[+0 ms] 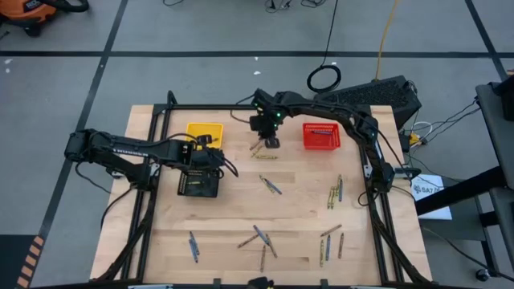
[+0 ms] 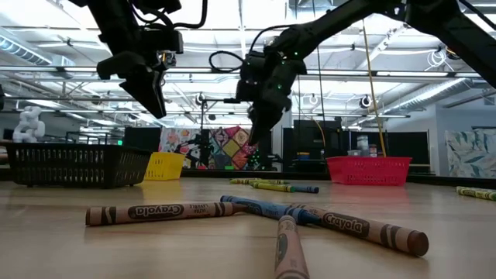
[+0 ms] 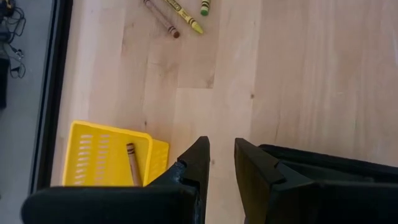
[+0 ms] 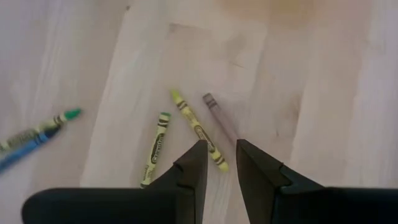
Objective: Sort crayons
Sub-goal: Put the brown crayon into the yellow bin
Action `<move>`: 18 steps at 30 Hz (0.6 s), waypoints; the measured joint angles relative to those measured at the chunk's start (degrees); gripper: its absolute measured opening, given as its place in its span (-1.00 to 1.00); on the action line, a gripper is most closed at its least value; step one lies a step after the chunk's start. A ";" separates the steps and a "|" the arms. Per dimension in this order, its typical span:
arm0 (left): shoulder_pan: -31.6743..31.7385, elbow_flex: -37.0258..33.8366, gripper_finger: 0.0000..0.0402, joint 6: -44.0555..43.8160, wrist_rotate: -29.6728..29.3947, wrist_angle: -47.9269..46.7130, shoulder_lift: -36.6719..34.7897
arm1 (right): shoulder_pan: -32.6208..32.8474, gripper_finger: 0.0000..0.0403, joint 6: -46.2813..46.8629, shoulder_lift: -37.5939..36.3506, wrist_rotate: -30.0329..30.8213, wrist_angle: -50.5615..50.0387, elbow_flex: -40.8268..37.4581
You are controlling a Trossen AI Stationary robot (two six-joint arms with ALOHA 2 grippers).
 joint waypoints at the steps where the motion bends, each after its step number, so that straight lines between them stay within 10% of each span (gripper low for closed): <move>1: 0.00 0.00 -0.65 0.00 -0.07 0.19 0.00 | 0.22 -0.64 -1.04 0.00 0.95 -0.03 0.00; 11: 6.85 0.04 -0.65 11.31 2.78 14.60 2.58 | -0.02 -0.64 -2.19 -2.88 20.48 -13.62 -0.04; 18: 15.04 0.04 -0.65 14.99 10.82 24.33 7.69 | -1.87 -0.64 1.92 -6.86 21.85 -17.21 -0.04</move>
